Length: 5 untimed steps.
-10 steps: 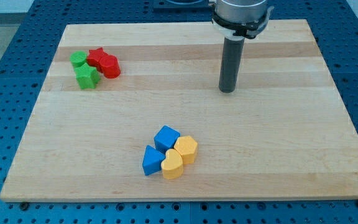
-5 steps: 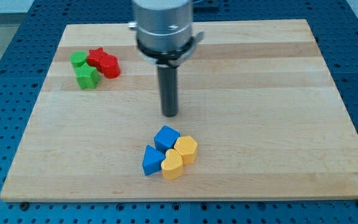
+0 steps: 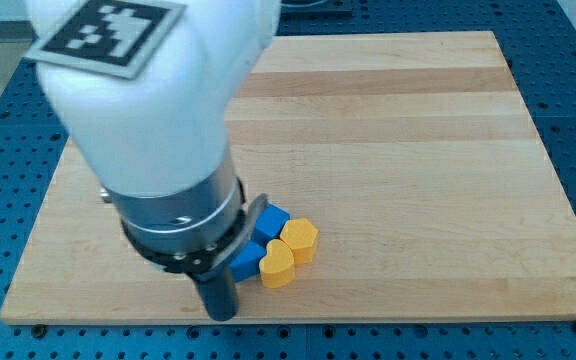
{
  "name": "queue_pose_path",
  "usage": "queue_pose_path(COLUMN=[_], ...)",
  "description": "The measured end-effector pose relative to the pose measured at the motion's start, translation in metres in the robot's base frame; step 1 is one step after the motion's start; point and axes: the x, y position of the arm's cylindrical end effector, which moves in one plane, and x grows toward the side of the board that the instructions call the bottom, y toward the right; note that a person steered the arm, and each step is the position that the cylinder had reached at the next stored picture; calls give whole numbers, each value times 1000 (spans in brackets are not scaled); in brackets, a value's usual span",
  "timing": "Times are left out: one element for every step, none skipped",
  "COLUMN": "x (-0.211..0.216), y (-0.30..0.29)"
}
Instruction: Separate the yellow hexagon from the yellow heart
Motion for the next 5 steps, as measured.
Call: queue_pose_path(x=[0,0,-3,-19,-41], y=[2,51,75,75,75])
